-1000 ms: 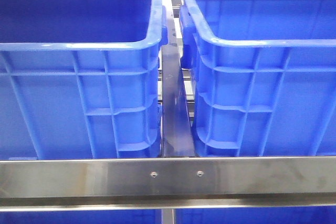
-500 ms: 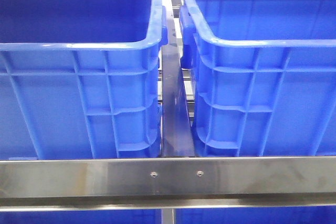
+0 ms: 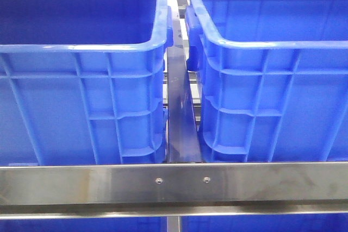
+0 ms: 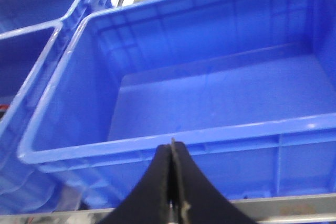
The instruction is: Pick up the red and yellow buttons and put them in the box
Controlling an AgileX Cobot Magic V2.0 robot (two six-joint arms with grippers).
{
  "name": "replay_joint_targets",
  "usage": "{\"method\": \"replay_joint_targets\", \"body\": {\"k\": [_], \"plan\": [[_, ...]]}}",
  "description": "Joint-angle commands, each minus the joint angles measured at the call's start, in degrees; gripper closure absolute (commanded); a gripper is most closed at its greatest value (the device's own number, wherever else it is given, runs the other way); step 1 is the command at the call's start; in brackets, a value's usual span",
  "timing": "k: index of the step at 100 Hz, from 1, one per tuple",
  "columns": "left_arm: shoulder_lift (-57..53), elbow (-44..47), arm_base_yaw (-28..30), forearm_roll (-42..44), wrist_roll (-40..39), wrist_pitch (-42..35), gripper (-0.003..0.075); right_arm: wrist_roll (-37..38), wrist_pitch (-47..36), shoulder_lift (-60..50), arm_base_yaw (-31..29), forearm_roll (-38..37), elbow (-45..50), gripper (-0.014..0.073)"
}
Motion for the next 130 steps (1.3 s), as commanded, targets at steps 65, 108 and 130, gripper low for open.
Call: {"method": "replay_joint_targets", "body": {"k": [65, 108, 130], "plan": [[-0.19, -1.53, -0.37, -3.42, -0.67, -3.11, 0.0739, -35.23, 1.69, 15.97, 0.13, 48.81, -9.41, 0.0044], [-0.19, -1.53, -0.37, -3.98, -0.67, -3.11, 0.0739, -61.12, 9.22, 36.8, 0.26, 63.41, -18.2, 0.0044], [-0.19, -1.53, -0.37, -4.5, -0.67, -3.2, 0.0739, -63.33, 6.68, 44.31, 4.62, 58.41, -22.68, 0.0044]]}}
